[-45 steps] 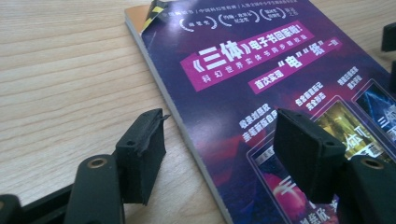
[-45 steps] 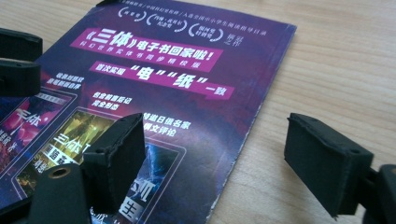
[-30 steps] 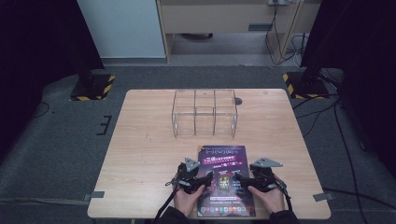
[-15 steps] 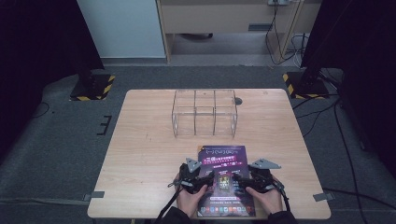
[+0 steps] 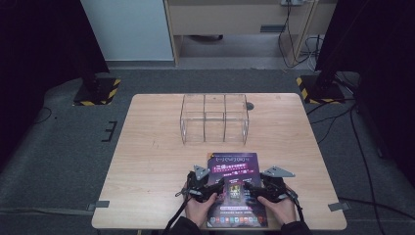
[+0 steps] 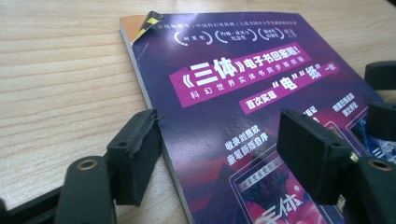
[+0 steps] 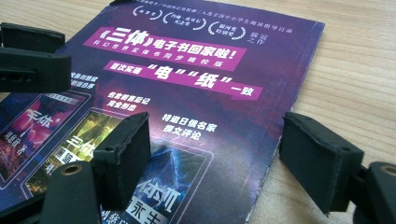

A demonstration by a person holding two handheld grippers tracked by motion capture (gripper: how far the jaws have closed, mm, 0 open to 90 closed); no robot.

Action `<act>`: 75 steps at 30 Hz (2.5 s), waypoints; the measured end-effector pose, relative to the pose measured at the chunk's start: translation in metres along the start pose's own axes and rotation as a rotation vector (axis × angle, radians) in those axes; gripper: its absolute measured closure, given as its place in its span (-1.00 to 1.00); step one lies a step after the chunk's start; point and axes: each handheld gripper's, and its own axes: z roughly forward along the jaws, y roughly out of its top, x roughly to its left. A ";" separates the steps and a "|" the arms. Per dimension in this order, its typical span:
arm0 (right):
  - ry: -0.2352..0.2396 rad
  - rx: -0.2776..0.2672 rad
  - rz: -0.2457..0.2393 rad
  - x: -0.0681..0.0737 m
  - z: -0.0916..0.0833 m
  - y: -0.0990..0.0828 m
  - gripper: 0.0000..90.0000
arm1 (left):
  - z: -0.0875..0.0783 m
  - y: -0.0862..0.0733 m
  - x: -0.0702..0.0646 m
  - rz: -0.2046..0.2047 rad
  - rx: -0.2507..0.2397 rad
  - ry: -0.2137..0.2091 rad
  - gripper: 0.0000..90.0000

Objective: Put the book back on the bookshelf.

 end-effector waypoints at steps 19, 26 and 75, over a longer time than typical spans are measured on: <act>0.020 -0.014 0.043 -0.003 0.000 0.000 -0.47 | -0.015 0.001 0.005 -0.089 -0.100 -0.110 -0.08; 0.030 -0.015 0.052 -0.004 -0.001 0.000 -0.47 | -0.016 0.002 -0.003 -0.059 -0.103 -0.211 -0.13; 0.035 -0.019 0.063 -0.006 -0.001 0.000 -0.44 | -0.001 0.015 -0.001 0.031 0.040 -0.158 0.78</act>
